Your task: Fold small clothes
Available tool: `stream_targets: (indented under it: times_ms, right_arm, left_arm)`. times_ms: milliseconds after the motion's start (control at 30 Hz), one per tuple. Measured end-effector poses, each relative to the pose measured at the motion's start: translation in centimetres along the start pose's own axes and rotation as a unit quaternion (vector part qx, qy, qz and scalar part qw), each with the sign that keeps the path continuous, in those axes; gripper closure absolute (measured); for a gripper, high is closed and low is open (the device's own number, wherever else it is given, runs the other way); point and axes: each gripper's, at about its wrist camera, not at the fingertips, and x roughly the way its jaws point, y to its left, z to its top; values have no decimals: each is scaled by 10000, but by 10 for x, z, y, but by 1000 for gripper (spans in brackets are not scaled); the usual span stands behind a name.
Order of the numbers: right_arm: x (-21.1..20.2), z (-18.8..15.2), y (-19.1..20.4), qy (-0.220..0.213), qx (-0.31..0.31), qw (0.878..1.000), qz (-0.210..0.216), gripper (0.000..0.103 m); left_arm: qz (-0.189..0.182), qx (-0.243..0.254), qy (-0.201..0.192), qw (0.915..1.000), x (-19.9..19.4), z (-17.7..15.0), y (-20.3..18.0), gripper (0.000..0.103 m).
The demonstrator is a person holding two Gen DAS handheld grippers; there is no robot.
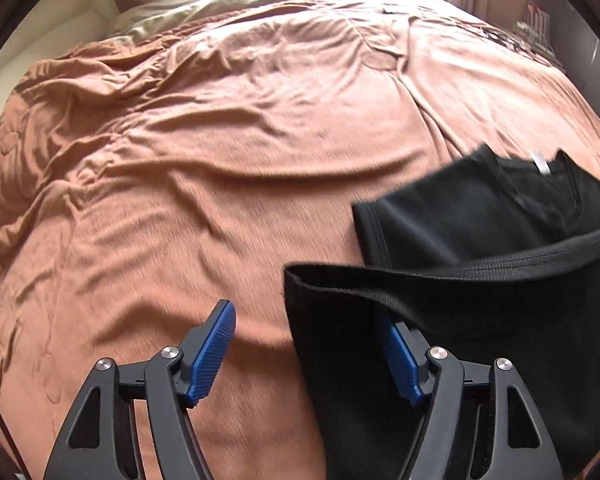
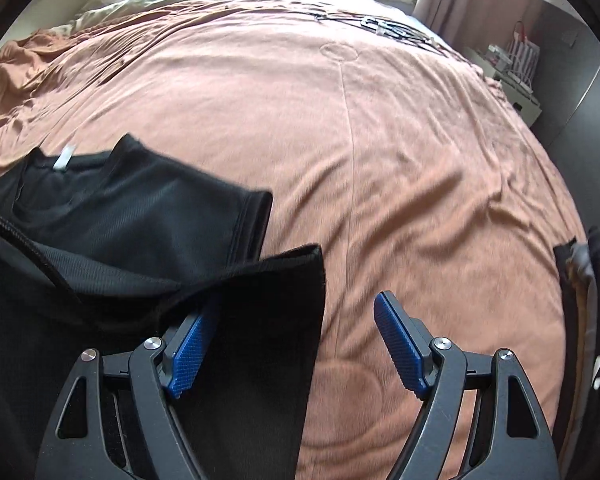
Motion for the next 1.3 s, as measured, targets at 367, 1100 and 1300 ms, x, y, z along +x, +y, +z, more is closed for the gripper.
stream_targets:
  times_ms: [367,1100,1300]
  right_arm:
    - [6,-2,-16,-230,402,9986,248,54]
    - [-1,3,-27,-486,516,9963,490,102]
    - [-4,11,-19,-599,521,9961,386,102]
  left_arm:
    - [-571,-733,-41,9957,10,4,23,67]
    - [-536,-622,-589,9949,-19,17,20,96]
    - [-411,-573,-746,9947,-23,37,21,96]
